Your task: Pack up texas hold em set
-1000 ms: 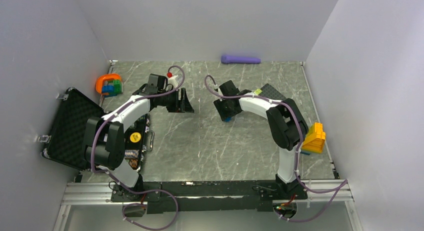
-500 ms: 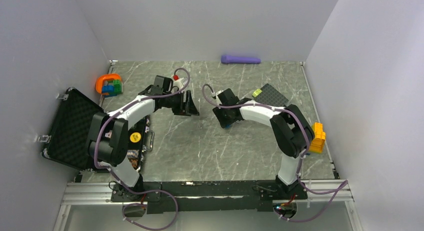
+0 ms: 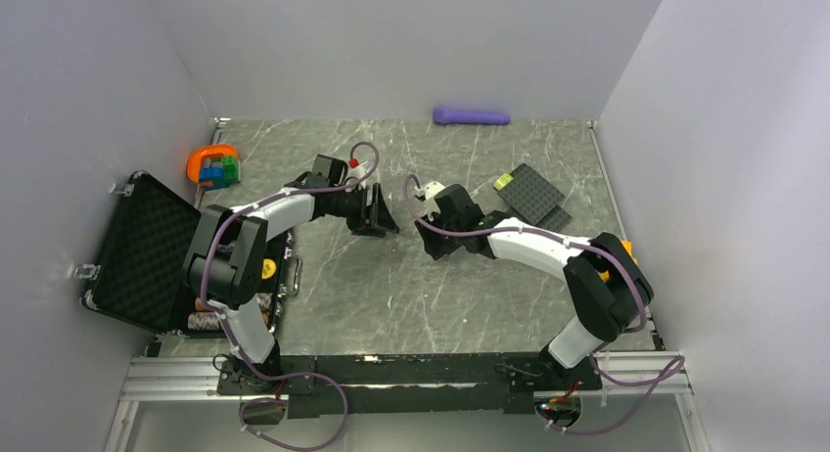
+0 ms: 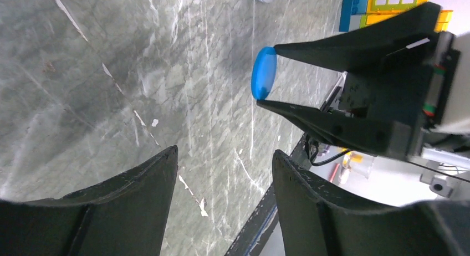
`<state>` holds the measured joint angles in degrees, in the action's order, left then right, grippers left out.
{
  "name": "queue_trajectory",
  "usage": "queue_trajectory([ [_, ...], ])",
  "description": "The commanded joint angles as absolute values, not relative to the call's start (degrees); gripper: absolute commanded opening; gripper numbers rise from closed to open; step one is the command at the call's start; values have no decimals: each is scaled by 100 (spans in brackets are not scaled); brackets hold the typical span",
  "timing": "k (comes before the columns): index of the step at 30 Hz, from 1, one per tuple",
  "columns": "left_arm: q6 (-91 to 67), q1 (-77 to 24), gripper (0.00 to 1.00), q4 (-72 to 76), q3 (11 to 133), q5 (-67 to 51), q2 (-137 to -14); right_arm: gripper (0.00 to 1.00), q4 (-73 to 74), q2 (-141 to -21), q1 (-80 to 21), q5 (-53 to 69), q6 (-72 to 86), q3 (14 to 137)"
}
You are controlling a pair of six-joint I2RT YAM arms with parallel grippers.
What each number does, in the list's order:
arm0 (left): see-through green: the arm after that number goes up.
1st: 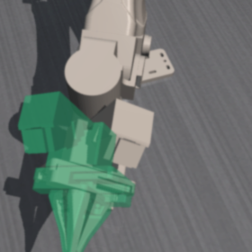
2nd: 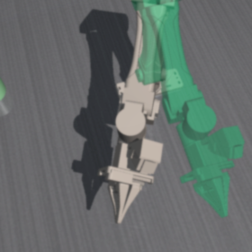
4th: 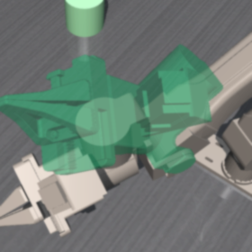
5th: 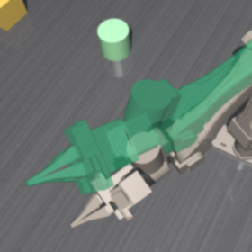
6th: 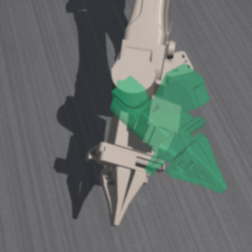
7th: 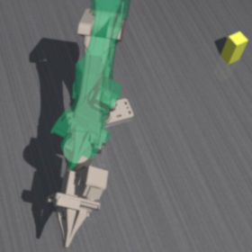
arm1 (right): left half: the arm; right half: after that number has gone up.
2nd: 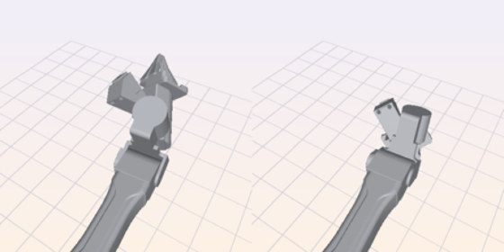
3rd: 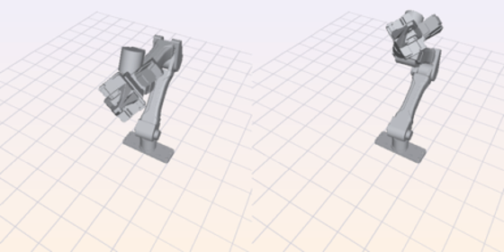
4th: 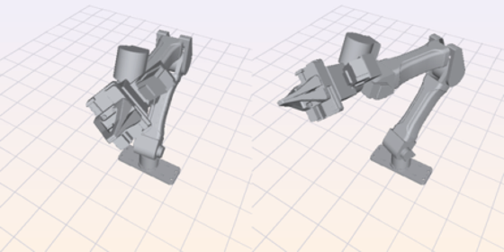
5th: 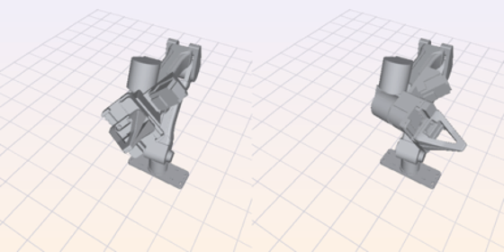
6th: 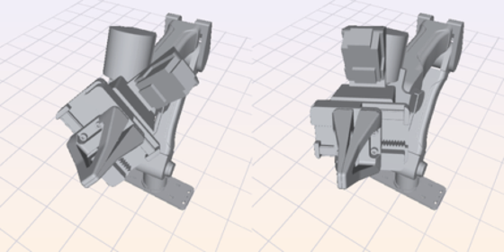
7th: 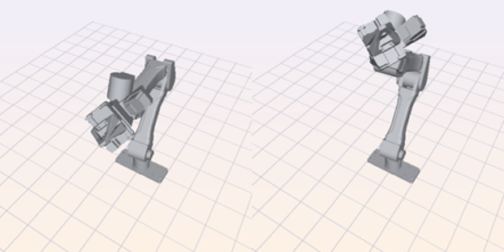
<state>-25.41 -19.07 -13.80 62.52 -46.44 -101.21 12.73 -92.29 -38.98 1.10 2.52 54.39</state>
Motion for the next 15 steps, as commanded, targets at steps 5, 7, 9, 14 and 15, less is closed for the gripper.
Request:
queue_trajectory([
  [5, -2756, -2111, 67, -1045, 6251, -5057, -10329, 33, 500, -8645, -4248, 484, 53, 5266],
  [7, -2804, -2145, 67, -998, 6248, -5125, -10374, 33, 450, -8580, -4311, 517, 53, 5256],
  [9, -2863, -2170, 66, -924, 6236, -5217, -10417, 33, 445, -8544, -4351, 544, 53, 5264],
  [14, -2874, -2270, 65, -895, 6275, -5343, -10499, 33, 474, -8487, -4435, 552, -124, 5310],
  [15, -2894, -2287, 65, -858, 6273, -5378, -10513, 33, 475, -8483, -4449, 554, -139, 5323],
])
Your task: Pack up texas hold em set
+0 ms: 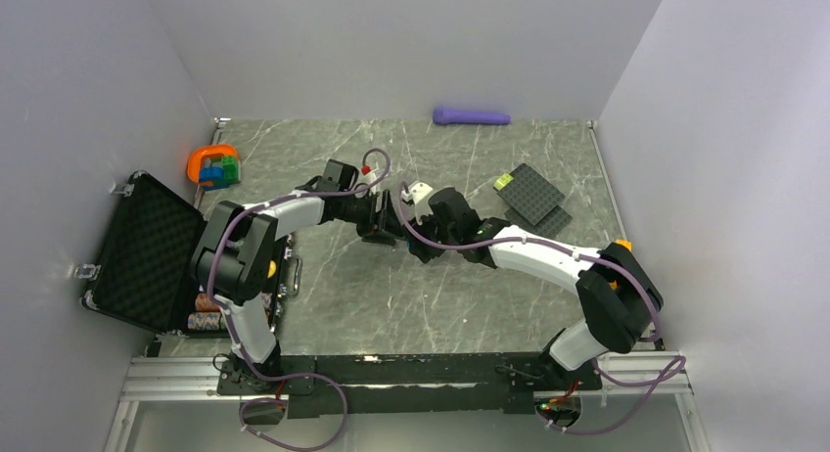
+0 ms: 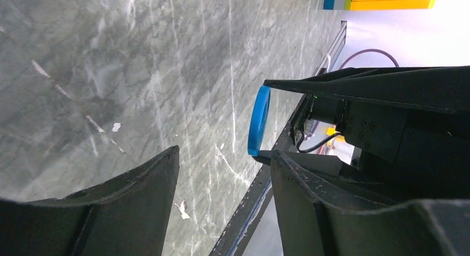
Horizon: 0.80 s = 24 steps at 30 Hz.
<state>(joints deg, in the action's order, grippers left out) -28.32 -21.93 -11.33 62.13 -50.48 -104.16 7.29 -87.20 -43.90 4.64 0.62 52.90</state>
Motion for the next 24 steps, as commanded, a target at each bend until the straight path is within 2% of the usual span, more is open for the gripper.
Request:
queue_trajectory([
  [1, -2925, -2300, 65, -827, 6266, -5415, -10534, 33, 475, -8479, -4461, 554, -149, 5334],
  [6, -3084, -2376, 62, -639, 6226, -5580, -10624, 32, 483, -8442, -4544, 547, -188, 5369],
  [11, -3151, -2471, 54, -541, 6231, -5698, -10668, 32, 496, -8436, -4607, 458, -233, 5379],
  [17, -3224, -2537, 35, -454, 6238, -5845, -10735, 32, 500, -8472, -4659, 342, -246, 5397],
  [24, -3232, -2572, 4, -457, 6242, -5909, -10790, 33, 445, -8433, -4666, 218, -236, 5327],
])
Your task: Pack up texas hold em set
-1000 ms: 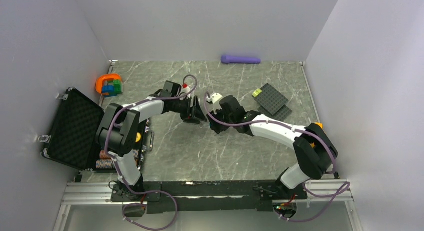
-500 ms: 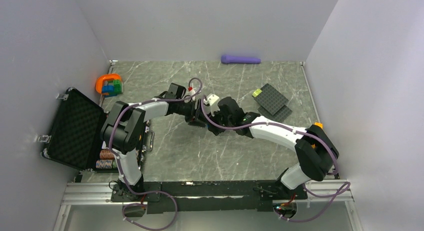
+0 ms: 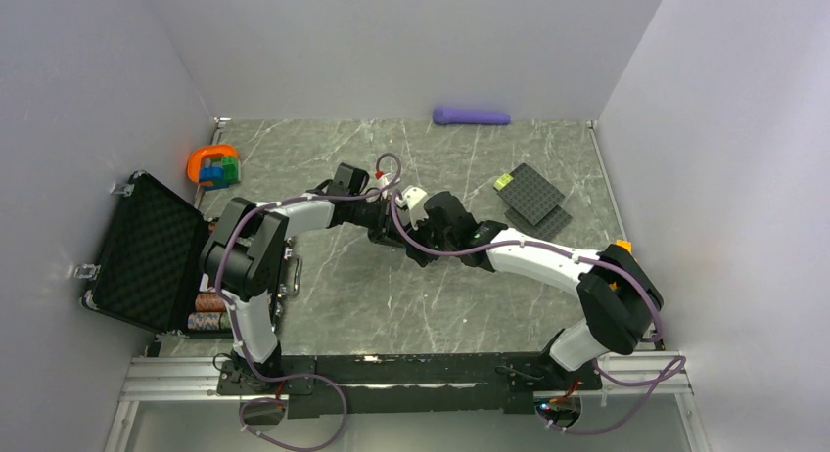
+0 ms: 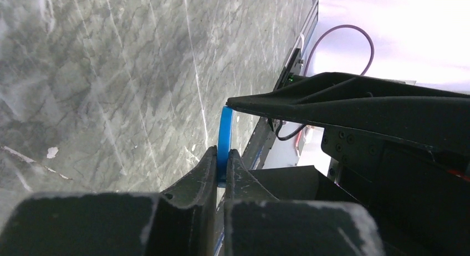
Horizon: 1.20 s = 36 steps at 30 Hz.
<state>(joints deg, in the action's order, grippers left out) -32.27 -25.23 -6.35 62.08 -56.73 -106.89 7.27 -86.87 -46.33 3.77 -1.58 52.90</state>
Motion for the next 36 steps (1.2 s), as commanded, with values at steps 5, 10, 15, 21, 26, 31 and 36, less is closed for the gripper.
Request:
queue_trajectory([
  [5, -3165, -2568, 0, -484, 6260, -5924, -10795, 54, 442, -8387, -4663, 104, -199, 5300],
  [10, -2569, -2537, 0, -1189, 6472, -5549, -10652, 86, 346, -8118, -4659, 63, -185, 5188],
  [15, -1807, -2192, 0, -1898, 6511, -4876, -10232, 94, 362, -7679, -4571, 97, -177, 5045],
  [21, -1615, -1149, 0, -1994, 5949, -4622, -9166, 94, 396, -7163, -4140, 344, -155, 4841],
  [26, -1865, 237, 0, -1830, 5057, -4613, -8067, 94, 168, -6814, -3748, 631, -68, 4554],
  [31, -1553, 1502, 0, -2587, 4647, -4218, -7177, 94, 35, -6627, -3508, 777, -9, 4337],
  [36, -1267, 2883, 0, -3322, 4462, -3718, -6587, 94, -233, -6459, -3413, 918, -9, 4180],
])
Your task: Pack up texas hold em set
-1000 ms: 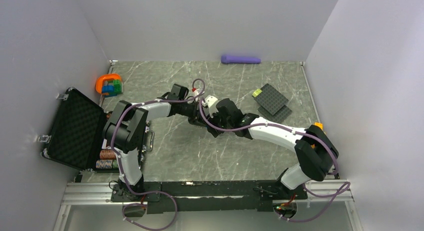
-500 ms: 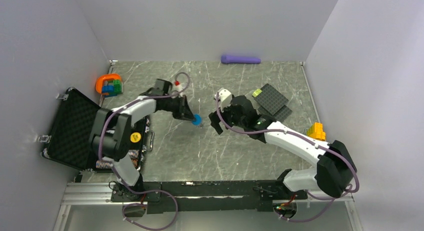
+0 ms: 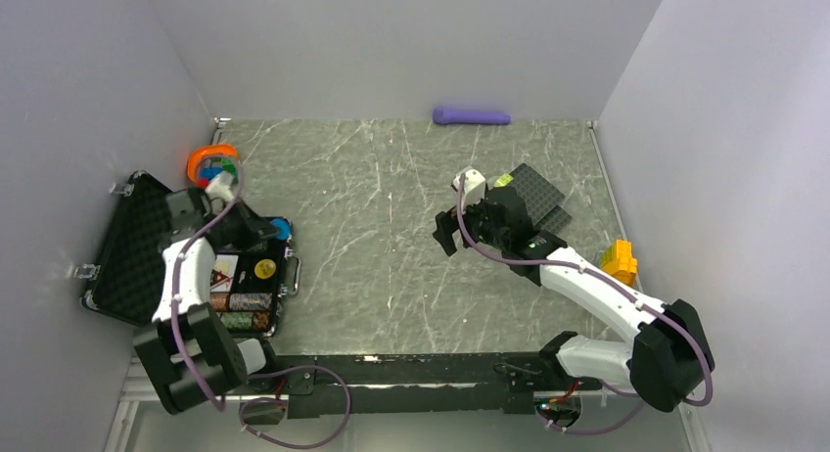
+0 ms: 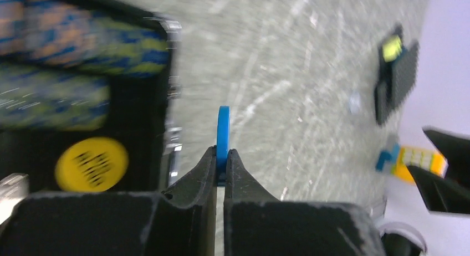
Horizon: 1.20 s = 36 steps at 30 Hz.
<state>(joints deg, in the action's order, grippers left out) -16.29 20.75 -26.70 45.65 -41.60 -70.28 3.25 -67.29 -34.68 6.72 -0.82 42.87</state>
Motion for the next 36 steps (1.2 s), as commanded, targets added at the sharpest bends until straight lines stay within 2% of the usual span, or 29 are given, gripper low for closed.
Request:
queue_trajectory([
  [1, -1269, 3047, 0, -3400, 4423, -3556, -6512, 94, -243, -6428, -3404, 937, -9, 4168],
  [10, -1228, 3368, 0, -3454, 4251, -2125, -6703, 94, -270, -6135, -3391, 896, -9, 4066],
  [19, -1130, 3337, 0, -3270, 4152, -2635, -7232, 94, -245, -6105, -3393, 884, -9, 4073],
  [25, -1104, 3207, 4, -3261, 4150, -2787, -7468, 94, -238, -6070, -3393, 873, -9, 4049],
  [30, -1047, 3052, 10, -3316, 4197, -2833, -7705, 94, -240, -6069, -3392, 880, -9, 4043],
  [33, -1020, 3041, 19, -3376, 4243, -2669, -7751, 94, -238, -6059, -3387, 879, -9, 4034],
  [36, -1027, 3032, 33, -3406, 4262, -2500, -7714, 94, -246, -6049, -3389, 879, -9, 4033],
])
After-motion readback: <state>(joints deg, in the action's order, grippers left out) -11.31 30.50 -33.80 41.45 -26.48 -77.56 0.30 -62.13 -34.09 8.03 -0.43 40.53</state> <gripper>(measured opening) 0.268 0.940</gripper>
